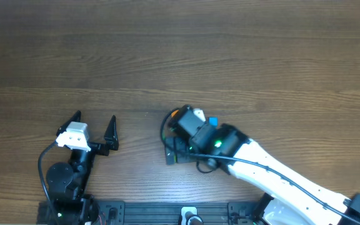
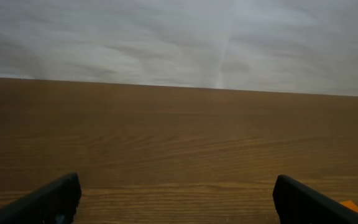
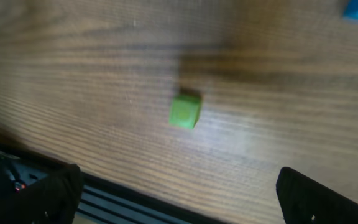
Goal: Stack Cubes
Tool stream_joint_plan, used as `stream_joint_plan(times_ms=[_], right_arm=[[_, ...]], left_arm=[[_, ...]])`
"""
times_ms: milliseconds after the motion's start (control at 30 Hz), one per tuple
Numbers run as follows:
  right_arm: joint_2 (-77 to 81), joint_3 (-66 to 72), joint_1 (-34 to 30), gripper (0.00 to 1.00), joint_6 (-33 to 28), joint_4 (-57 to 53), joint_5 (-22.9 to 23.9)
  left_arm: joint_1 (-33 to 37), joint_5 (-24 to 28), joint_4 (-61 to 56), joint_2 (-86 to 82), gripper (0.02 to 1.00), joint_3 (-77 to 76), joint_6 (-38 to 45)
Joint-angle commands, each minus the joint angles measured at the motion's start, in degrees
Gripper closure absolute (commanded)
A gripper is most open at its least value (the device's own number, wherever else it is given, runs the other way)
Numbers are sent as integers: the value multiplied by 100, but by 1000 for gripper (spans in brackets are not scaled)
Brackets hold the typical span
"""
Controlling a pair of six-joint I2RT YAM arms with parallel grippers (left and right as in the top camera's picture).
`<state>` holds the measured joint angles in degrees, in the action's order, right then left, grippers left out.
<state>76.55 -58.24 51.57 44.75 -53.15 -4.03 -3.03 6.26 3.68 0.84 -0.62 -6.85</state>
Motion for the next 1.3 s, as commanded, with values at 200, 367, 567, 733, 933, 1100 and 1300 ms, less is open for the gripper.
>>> stream_joint_plan(times_ms=[200, 367, 567, 733, 933, 1100, 1300], right_arm=[[848, -149, 494, 9, 1102, 111, 411], [1261, -149, 557, 9, 1117, 476, 411], [1613, -149, 623, 7, 1161, 704, 413], [1812, -149, 667, 9, 1161, 713, 450], [2004, -149, 667, 7, 1158, 719, 553], [2109, -149, 667, 9, 1154, 730, 627], [2227, -138, 693, 16, 1161, 741, 669]], left_arm=[[31, 76, 7, -46, 18, 31, 44], [31, 76, 7, -46, 18, 31, 44], [31, 76, 7, -46, 18, 31, 44], [31, 76, 4, -46, 18, 28, 44], [31, 76, 7, -46, 20, 28, 44], [31, 76, 4, -46, 18, 31, 44], [31, 76, 4, -46, 20, 31, 44]])
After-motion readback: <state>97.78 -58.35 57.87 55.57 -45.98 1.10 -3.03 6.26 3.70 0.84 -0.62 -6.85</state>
